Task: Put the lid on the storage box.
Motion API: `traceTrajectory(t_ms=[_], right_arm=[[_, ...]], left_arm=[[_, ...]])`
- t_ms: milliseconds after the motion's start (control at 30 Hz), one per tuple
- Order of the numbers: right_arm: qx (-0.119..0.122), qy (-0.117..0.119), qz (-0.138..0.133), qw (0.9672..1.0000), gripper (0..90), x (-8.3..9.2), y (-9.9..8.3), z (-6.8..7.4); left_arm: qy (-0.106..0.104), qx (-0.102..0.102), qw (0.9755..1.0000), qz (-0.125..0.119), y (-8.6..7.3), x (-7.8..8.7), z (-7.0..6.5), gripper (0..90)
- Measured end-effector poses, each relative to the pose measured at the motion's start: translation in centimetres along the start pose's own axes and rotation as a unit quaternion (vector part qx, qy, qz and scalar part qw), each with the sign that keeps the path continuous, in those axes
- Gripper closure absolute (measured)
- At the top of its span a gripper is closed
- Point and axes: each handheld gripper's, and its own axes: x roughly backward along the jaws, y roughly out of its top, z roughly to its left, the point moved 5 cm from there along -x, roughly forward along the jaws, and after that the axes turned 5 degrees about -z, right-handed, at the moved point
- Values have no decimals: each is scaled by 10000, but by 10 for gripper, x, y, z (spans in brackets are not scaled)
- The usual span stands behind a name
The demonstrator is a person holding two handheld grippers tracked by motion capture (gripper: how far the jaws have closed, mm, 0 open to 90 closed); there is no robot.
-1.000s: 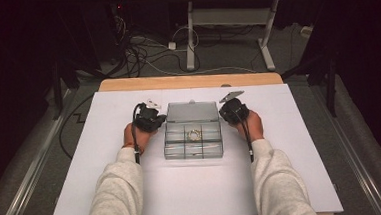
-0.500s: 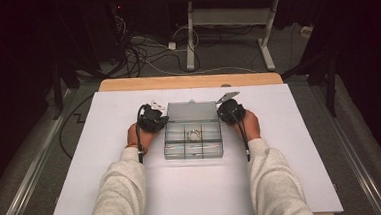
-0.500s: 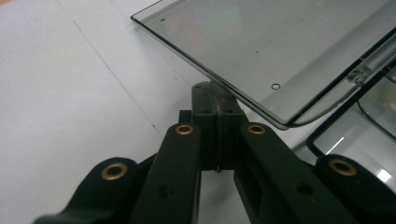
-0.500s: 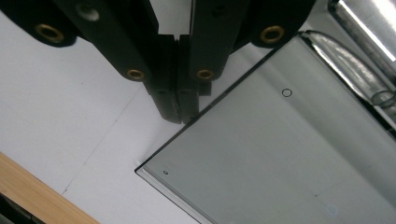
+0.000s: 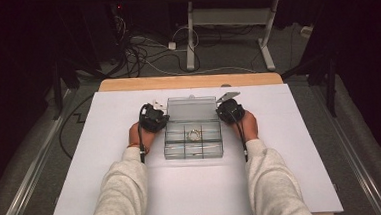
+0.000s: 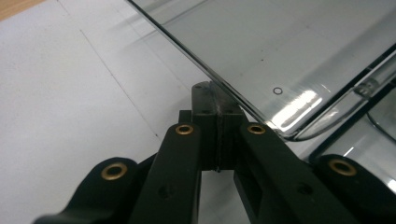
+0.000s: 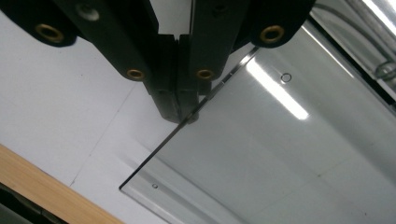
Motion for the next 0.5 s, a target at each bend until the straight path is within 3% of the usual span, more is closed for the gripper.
traceTrajectory(t_ms=[500], right_arm=[[-77,-185,-279,9994,900,13,12,0]], left_arm=[[203,-17,9994,-296,11,10,3,877]])
